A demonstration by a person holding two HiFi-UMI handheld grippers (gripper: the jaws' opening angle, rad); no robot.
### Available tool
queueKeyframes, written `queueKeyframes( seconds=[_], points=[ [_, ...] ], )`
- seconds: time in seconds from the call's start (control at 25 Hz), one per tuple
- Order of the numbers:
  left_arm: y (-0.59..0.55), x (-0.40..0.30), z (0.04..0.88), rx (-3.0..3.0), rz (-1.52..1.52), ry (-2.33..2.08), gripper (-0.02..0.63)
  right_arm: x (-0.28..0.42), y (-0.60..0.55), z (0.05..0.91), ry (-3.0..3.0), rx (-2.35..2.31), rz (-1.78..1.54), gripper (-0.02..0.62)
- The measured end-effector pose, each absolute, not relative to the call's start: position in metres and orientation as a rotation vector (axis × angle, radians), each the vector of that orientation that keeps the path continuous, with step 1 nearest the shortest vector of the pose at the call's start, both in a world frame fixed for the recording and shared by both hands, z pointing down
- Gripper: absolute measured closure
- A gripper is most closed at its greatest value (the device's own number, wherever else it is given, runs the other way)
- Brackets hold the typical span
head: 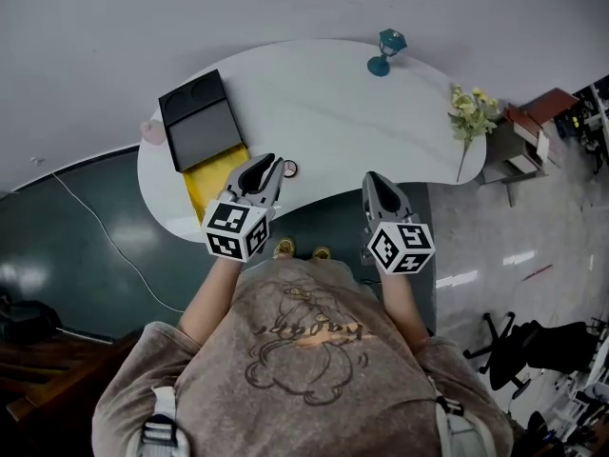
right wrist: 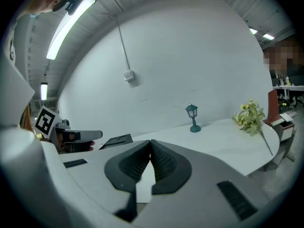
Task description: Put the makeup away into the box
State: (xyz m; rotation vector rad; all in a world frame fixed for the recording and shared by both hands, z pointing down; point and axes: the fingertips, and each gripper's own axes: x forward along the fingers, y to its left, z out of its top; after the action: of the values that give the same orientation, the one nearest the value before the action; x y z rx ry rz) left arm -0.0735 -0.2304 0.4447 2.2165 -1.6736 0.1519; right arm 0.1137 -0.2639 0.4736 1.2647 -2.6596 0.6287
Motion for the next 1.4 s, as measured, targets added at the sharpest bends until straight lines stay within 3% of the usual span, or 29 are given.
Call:
queueKeyframes(
  seconds=[0.08, 0.6, 1.4],
  points=[
    [-0.231, -0.072, 0.448, 2.221, 0.169, -1.654, 0.491, 0.11, -0.265, 0.474, -2.663, 1.255, 0.631, 0.592],
    [-0.246, -0.055, 0.481, 2.264, 0.359, -1.502, 0.267, 0.128, -0.264, 0.476, -2.634, 1.29, 0.63, 0.592],
    [-0.271, -0.04, 0.611, 2.31, 1.197, -0.991, 0.259, 0.158, -0.26, 0.484, -2.574, 1.397, 0.664, 0.592]
  ],
)
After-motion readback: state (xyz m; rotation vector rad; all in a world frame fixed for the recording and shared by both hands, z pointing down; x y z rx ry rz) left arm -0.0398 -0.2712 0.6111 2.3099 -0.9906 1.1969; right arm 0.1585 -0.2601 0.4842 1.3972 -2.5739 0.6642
